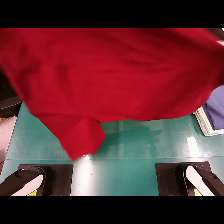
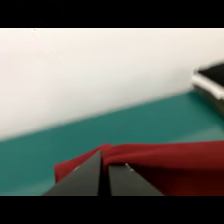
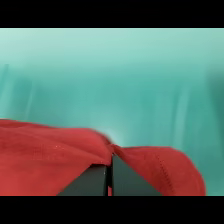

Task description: Fold the shirts.

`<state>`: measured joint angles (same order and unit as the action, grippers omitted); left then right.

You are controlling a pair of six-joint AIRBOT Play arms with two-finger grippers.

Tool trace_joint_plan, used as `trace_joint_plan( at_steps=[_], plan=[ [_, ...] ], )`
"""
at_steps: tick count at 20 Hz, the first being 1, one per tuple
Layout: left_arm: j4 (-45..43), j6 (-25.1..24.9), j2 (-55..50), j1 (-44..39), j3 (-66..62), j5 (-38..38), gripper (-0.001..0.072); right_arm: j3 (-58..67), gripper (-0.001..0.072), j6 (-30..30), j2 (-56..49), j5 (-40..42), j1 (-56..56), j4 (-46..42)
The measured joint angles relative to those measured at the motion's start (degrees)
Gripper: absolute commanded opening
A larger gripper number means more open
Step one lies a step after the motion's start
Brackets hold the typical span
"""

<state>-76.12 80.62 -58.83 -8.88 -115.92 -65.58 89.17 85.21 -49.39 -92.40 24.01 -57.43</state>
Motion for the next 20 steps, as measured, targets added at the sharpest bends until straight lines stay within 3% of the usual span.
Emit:
trace_joint_plan(
  at_steps=[5, 10, 11, 12, 13, 20],
  plan=[
    [-0.17, -0.11, -19.5, 0.02, 3.39, -9.99, 0.0029, -15.98, 0.0016, 1.51, -7.39, 2.23, -0.04, -0.07],
    [1.11, 0.07, -34.53, 0.04, 6.91, -9.55, 0.0031, -21.46, 0.0018, 1.18, -19.39, 10.8, -3.65, 0.04],
    [1.29, 0.22, -36.3, 0.04, 7.19, -8.35, 0.0146, -20.7, 0.004, 1.03, -21.57, 12.81, -4.61, 0.09],
    [1.31, 0.52, -37.53, 0.07, 7.37, -7.13, 0.0518, -19.54, 0.0281, 0.83, -23.67, 14.45, -5.51, 0.13],
    [1.33, 0.94, -38.32, 0.15, 7.3, -5.62, 0.0659, -17.81, 0.0432, 0.66, -25.75, 15.96, -6.32, 0.13],
    [3.65, 4.5, -38.23, 5.49, 4.33, -9.29, 0.0659, -7.98, 0.0429, -1.79, -28.65, 15.3, -7.28, 0.26]
  ],
)
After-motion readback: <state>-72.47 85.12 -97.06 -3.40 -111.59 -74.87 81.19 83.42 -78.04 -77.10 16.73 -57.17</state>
